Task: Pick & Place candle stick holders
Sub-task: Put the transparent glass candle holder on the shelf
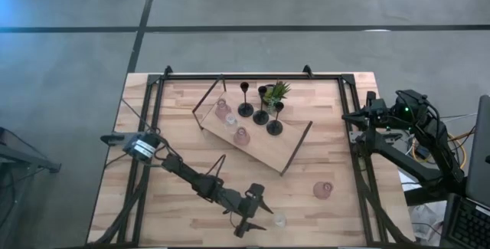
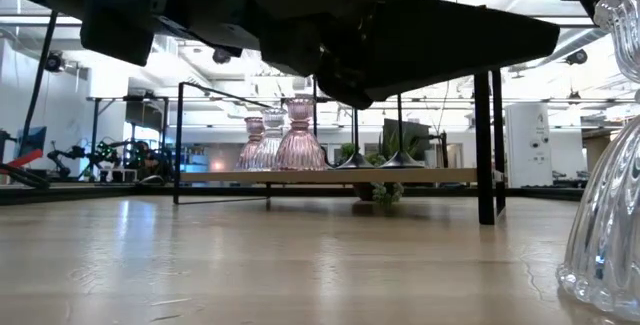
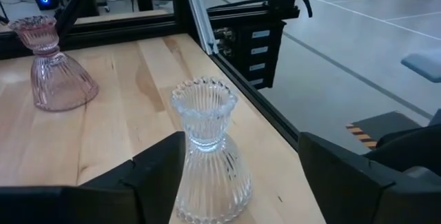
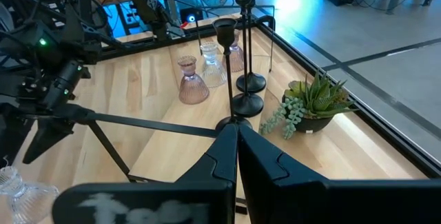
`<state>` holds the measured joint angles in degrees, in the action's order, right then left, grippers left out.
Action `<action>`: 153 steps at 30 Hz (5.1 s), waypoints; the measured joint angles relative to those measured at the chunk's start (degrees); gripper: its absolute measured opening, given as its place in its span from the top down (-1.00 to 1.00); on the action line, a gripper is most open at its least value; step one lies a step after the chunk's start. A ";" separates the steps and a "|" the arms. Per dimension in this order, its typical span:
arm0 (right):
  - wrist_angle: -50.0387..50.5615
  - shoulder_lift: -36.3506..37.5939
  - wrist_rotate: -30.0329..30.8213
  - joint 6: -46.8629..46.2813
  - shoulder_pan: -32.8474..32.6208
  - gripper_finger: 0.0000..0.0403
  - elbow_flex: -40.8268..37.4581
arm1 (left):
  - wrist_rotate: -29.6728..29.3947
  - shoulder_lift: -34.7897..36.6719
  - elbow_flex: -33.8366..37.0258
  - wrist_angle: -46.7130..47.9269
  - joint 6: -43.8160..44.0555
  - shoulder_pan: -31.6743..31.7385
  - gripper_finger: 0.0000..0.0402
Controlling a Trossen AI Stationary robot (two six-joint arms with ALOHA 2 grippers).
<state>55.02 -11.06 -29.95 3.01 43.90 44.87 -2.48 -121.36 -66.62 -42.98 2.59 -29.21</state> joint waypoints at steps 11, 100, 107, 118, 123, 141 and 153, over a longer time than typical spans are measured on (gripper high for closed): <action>0.00 -0.01 0.02 0.00 0.00 0.96 0.01 | 1.97 -5.72 -5.76 0.26 0.47 1.77 -0.36; -0.08 -0.01 0.02 0.00 -0.02 0.96 0.00 | -36.26 18.25 14.37 5.55 11.00 9.18 0.40; -0.07 0.02 0.01 0.00 -0.02 0.96 0.00 | -36.08 18.27 14.37 5.66 11.07 13.18 0.40; -0.02 0.00 0.00 0.00 -0.02 0.96 0.01 | -45.37 12.83 7.78 10.19 13.85 15.20 0.40; -0.02 -0.01 0.00 0.00 -0.02 0.96 0.01 | -52.44 9.63 2.19 16.46 19.94 15.00 0.40; -0.02 0.01 0.02 0.00 -0.02 0.96 0.01 | -62.12 3.61 -6.18 28.76 31.04 14.75 0.40; -0.02 0.02 0.00 0.00 0.00 0.96 0.01 | -61.71 3.61 -5.16 30.47 33.55 14.93 0.40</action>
<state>55.00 -11.05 -29.95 3.01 43.90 44.88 -64.18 -117.75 -71.78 -12.51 36.14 -14.28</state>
